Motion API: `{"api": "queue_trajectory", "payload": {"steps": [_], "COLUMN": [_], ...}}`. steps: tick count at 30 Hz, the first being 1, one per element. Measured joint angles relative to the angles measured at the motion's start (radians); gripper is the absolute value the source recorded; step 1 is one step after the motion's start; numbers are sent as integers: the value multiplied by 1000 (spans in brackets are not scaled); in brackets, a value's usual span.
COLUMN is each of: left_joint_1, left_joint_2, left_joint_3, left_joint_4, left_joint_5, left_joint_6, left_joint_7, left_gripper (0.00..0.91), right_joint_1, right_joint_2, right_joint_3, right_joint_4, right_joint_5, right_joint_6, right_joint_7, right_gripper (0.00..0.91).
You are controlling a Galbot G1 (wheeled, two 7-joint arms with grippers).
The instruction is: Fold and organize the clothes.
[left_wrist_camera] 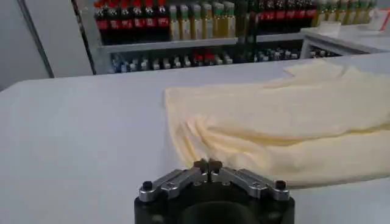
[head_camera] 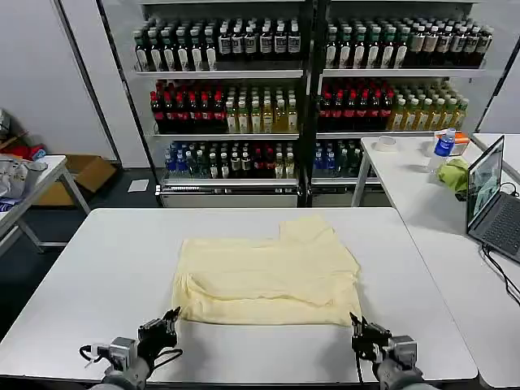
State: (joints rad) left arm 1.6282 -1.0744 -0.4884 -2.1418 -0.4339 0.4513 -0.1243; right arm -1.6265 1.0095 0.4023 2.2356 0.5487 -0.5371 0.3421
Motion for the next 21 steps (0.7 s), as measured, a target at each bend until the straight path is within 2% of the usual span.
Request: {"api": "queue_trajectory", "payload": {"steps": [6,7,8,9,10,11,21], "left_joint_1": [115,129,143,156,167,178,233], "left_joint_2": [18,20,23,26,29,32,46], "left_joint_3": [-31,-37,-44,-49,-54,-60,-109], "left_joint_4": [-80,-88,-95,-101,-105,-109,-169], "left_joint_5": [-2,-3,-3,-5,-6,-6,-26], "left_joint_6": [1,2,2,3,4,6,30], "left_joint_7": [-8,-11,-12,-12,-12,-12,-23], "left_gripper": [20,20,20,60,867,907,907], "right_joint_1": [-107,-120,-131,-139,-147,-154,-191], "right_joint_2": [-14,-16,-17,-18,-18,-17,-23], "right_joint_3": [28,32,35,39,42,44,93], "right_joint_4": [59,64,69,74,79,85,142], "right_joint_5": [-45,-51,-56,-63,-68,-73,-98], "right_joint_6": [6,7,7,6,5,2,2], "right_joint_7": [1,2,3,5,6,7,12], "right_gripper": [0,50,897,907,907,907,907]}}
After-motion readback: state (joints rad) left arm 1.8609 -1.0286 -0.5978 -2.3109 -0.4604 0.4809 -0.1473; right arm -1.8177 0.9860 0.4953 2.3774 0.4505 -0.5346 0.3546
